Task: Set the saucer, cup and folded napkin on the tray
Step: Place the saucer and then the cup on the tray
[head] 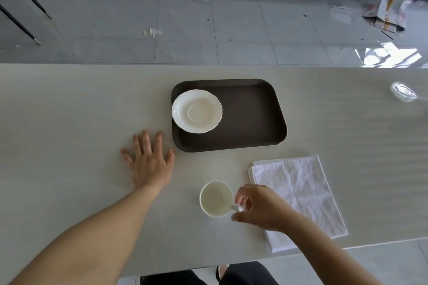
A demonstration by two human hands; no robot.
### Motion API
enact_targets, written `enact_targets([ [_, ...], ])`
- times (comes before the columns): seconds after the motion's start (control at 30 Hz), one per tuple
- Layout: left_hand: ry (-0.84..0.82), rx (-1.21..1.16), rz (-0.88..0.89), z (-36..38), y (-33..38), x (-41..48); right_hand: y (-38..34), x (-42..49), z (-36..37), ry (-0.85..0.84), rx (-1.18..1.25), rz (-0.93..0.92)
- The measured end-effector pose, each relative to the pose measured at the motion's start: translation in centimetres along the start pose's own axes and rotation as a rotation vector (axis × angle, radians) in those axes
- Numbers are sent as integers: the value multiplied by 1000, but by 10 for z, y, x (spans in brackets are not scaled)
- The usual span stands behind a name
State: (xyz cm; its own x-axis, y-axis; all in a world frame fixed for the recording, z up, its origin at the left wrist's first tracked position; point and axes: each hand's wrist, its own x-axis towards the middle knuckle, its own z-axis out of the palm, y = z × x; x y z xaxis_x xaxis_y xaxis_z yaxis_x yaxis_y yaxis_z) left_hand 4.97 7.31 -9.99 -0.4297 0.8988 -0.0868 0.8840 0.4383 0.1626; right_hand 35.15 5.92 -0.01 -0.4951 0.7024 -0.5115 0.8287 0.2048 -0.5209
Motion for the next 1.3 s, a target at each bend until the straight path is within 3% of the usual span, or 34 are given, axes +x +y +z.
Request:
enact_targets([
  [0.23,23,-5,-7,1,-1,1,-1,-3,13,218,-52,-217],
  [0.5,49,11,-12,6,-3,2,8,-5,17,426,-19,-288],
  [0.9,97,-6,-4,9,-2,3,2,43,-55,779,90,-170],
  [1.1,101,5,-2,10,-4,4,12,85,-72,801,217,39],
  [1.3,89,13,-10,9,-5,3,17,106,-70,832,232,116],
])
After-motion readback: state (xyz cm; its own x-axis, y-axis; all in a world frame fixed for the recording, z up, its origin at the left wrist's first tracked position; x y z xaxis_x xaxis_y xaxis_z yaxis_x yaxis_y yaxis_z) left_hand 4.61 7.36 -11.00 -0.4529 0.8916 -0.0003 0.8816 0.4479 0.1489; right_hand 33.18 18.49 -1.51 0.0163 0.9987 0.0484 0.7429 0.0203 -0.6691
